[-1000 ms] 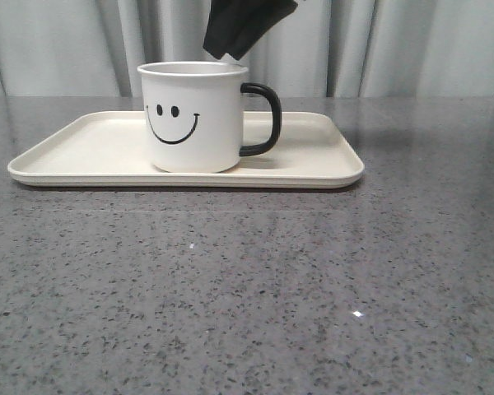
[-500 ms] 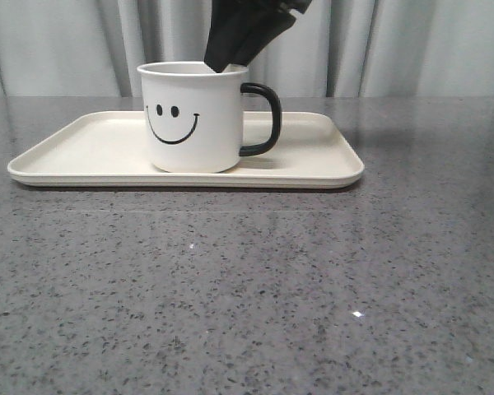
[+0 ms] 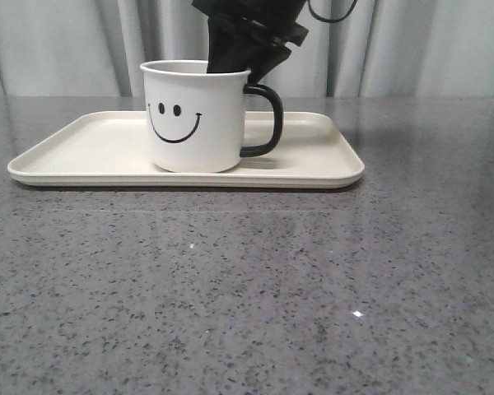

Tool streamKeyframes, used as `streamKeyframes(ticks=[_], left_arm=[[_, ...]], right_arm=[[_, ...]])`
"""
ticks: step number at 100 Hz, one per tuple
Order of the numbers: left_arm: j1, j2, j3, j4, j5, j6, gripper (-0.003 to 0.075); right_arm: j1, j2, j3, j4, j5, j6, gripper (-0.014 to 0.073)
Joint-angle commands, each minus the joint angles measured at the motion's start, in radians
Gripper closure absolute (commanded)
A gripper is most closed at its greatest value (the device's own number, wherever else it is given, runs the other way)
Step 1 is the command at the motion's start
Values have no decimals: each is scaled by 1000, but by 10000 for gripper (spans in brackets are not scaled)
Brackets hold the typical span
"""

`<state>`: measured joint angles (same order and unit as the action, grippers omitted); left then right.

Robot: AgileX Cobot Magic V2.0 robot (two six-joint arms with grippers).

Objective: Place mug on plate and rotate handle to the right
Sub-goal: 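Grip the mug rim with the right gripper and lift it slightly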

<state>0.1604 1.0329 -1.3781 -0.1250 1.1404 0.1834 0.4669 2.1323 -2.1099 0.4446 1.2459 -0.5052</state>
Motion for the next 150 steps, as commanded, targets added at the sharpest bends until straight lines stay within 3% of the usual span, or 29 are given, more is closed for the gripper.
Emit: streamKeyframes(ticks=[1,15,38,121,150], left_arm=[[2,-12,-23,-15,-57,0,740],[2,-12,-23,-15,-61,0,740],[2,-4,-23,-16,-64,0,740],[2,7,-23,-17,-48,0,740],[2,7,-23,-17,-46,0,740]], right_arm=[[1,-64,-32,39,23,-2,297],[1,-64,-32,46,40,-2,379],[1,-64,-32,48,50,-2,665],[2,-87,-197,-97,91,-12,652],[52,-86,-195,-148,93,-50,652]])
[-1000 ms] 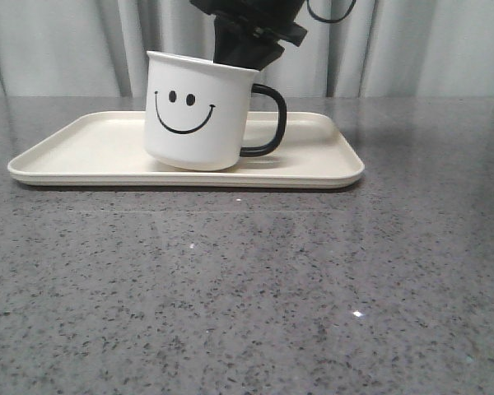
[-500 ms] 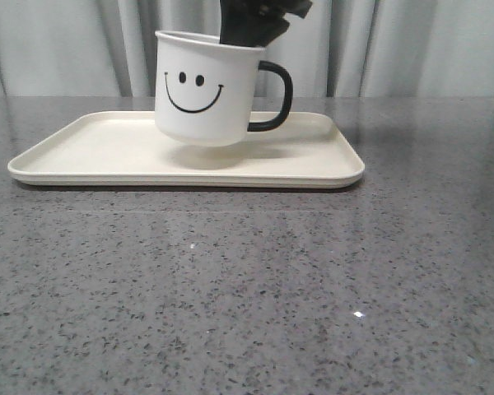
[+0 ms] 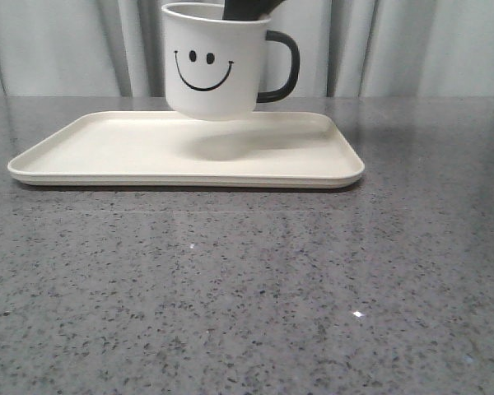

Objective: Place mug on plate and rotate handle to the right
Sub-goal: 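Grip the mug rim with the right gripper and lift it slightly, then rotate the mug with the right gripper and lower it onto the tray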

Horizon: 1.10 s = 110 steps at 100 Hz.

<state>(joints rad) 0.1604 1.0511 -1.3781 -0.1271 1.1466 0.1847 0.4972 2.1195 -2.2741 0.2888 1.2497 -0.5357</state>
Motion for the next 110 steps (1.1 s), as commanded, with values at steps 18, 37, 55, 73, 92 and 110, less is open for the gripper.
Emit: streamKeyframes(ticks=[18,37,55,73,92,110], left_arm=[[2,-11,-23,-15,-52,-2,740],[2,-11,-23,-15,-52,-2,740],[2,-11,-23,-15,-52,-2,740],[2,-11,-23,-15,-52,-2,740],[2,-11,-23,-24,-52,-2,740],[2,-11,-23,-30,-52,-2,740]], right_arm=[[59,-70,-24,-37,89,-33,653],[59,-70,42,-55,89,-33,653],[59,-71,72,-82,88,-33,653],[59,-72,72,-72,88,-33,653],[59,-71,72,-32,86,-34,653],[59,-70,72,-29,86,-34,653]])
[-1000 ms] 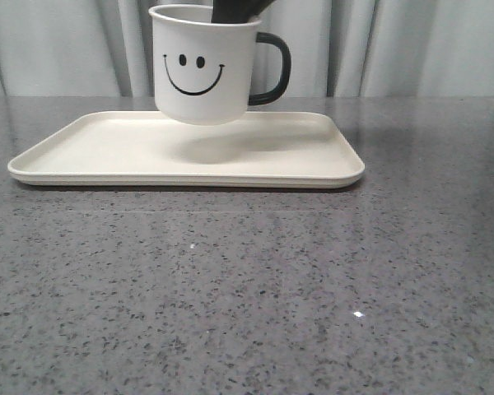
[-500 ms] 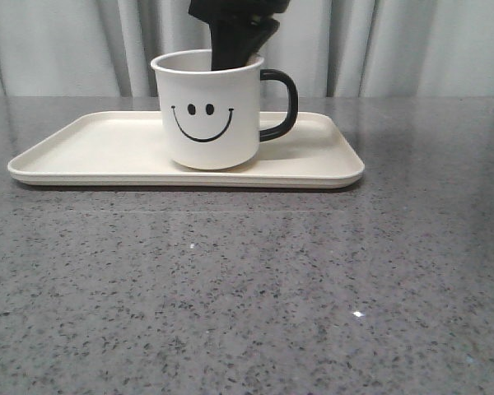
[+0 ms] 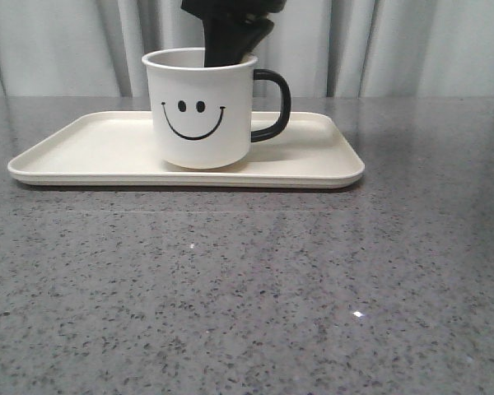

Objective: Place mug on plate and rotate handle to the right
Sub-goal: 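Rotate the mug with the right gripper and lower it onto the tray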

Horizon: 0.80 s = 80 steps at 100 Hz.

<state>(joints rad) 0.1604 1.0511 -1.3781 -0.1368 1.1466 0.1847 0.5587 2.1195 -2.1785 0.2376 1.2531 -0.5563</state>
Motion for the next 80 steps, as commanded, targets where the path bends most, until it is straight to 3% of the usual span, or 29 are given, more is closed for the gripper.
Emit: streamKeyframes(ticks=[1,80], left_arm=[[2,-11,-23,-20,-52,-2,740],[2,-11,-23,-21,-52,-2,740]], right_arm=[[-3,-69,-23,23,83,-13,653],[-3,-35,-23,48,65,-13,653]])
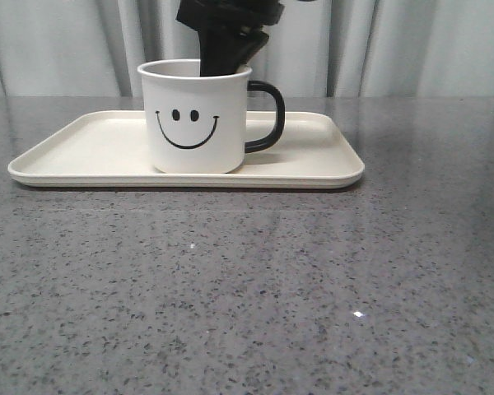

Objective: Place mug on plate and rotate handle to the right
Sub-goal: 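Rotate the mug with the right gripper and lower it onto the tray, then open the right gripper and lift it out of the mug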

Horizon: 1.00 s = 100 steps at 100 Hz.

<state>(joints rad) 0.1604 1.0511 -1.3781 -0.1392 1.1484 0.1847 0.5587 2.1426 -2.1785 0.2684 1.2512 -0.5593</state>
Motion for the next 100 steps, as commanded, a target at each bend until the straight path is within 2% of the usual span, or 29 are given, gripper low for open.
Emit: streamKeyframes(ticks=[1,61,85,100], left_arm=[[2,-11,-23,-19,-54,-2,740],[2,-11,-23,-22,-54,-2,740],[2,-11,-23,-22,-54,-2,740],[2,-11,-23,-22,-54,-2,740]], right_arm=[[-3,-58,-23,17,66,-10,653],[-3,-58,-25,18,83,-10,646],[-3,-58,-25,20,83,-10,535],[-3,-62,-25,20,83,-9,520]])
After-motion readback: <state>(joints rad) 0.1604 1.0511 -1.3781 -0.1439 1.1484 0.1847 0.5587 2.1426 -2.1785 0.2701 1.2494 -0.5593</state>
